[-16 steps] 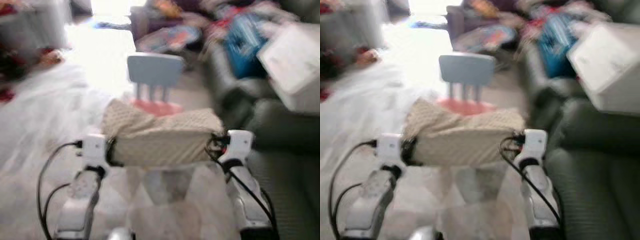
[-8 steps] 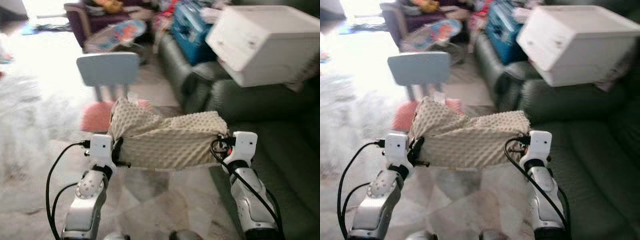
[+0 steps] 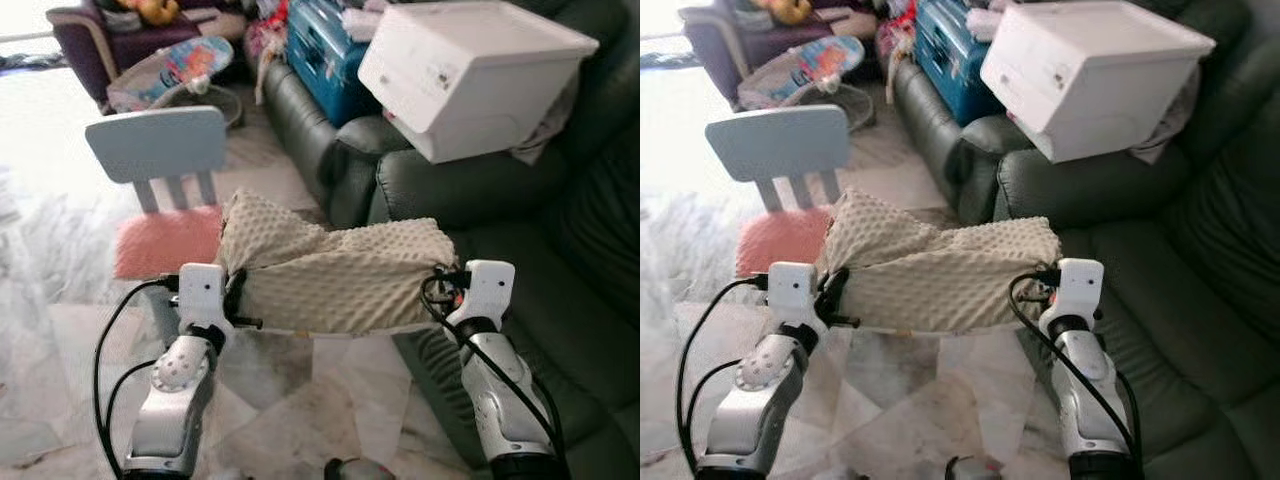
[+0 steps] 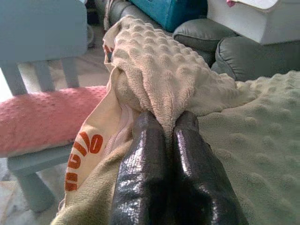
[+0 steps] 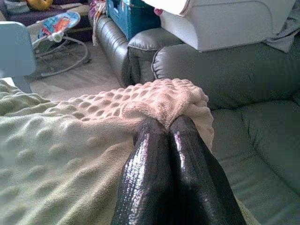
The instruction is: Move the pillow to the sofa
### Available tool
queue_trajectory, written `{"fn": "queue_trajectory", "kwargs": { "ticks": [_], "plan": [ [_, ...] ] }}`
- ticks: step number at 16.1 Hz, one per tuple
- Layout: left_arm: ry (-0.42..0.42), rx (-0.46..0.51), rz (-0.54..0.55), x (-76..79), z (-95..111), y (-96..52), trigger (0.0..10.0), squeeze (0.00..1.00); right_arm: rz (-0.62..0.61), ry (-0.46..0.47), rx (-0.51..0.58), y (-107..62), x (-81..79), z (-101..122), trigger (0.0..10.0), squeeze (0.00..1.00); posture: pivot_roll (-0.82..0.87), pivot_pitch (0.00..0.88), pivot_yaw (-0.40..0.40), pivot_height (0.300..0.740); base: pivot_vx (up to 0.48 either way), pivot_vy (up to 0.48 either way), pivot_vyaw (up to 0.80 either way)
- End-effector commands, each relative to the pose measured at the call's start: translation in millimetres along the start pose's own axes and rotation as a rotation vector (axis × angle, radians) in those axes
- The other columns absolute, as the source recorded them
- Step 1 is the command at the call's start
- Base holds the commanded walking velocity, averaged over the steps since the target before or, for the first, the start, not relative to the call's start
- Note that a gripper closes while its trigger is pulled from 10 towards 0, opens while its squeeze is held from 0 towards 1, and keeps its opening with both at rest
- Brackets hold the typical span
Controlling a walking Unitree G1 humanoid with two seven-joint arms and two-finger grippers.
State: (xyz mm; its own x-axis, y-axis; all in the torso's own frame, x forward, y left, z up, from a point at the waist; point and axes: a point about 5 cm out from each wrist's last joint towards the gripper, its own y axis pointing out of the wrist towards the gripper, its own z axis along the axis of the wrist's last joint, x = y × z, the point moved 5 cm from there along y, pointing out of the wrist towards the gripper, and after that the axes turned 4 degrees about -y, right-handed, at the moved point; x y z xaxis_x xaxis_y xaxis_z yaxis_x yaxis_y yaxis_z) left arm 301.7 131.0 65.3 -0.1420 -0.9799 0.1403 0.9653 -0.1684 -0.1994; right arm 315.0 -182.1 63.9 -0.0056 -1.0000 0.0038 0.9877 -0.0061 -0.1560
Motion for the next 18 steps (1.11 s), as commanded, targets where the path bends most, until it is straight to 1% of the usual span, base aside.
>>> {"fn": "queue_trajectory", "kwargs": {
  "ticks": [1, 2, 13, 14, 15, 18],
  "plan": [
    [0.002, 0.012, -0.014, 1.1, 2.3, -1.5, 10.0, 0.0, 0.009, -0.001, 0.012, 1.0, -1.4, 4.6, 10.0, 0.0, 0.01, 0.0, -0.024, 0.74, 0.0, 0.289, -0.8],
    [0.001, 0.011, -0.016, 1.6, 2.1, -1.4, 10.0, 0.0, 0.008, -0.002, 0.011, 0.9, -1.1, 4.5, 10.0, 0.0, 0.01, 0.0, -0.023, 0.74, 0.0, 0.292, -0.8],
    [0.006, 0.004, -0.02, 1.0, 0.8, -2.5, 10.0, 0.0, 0.007, 0.0, 0.007, 0.0, -2.3, 2.9, 10.0, 0.0, 0.01, 0.0, -0.018, 0.74, 0.0, 0.305, 0.0],
    [0.007, 0.003, -0.021, 1.0, 0.8, -2.4, 10.0, 0.0, 0.007, 0.001, 0.006, -0.2, -2.6, 2.7, 10.0, 0.0, 0.01, 0.0, -0.018, 0.74, 0.0, 0.311, -0.8],
    [0.008, 0.005, -0.023, 1.9, 1.4, -2.3, 10.0, 0.0, 0.006, 0.002, 0.004, -0.8, -2.6, 1.7, 10.0, 0.0, 0.01, 0.0, -0.017, 0.74, 0.0, 0.289, 0.0],
    [0.016, 0.004, -0.03, 3.1, 1.4, -2.7, 10.0, 0.0, 0.005, 0.006, 0.002, -1.0, -3.4, 0.8, 10.0, 0.0, 0.01, 0.0, -0.015, 0.74, 0.0, 0.0, 0.0]
  ]
}}
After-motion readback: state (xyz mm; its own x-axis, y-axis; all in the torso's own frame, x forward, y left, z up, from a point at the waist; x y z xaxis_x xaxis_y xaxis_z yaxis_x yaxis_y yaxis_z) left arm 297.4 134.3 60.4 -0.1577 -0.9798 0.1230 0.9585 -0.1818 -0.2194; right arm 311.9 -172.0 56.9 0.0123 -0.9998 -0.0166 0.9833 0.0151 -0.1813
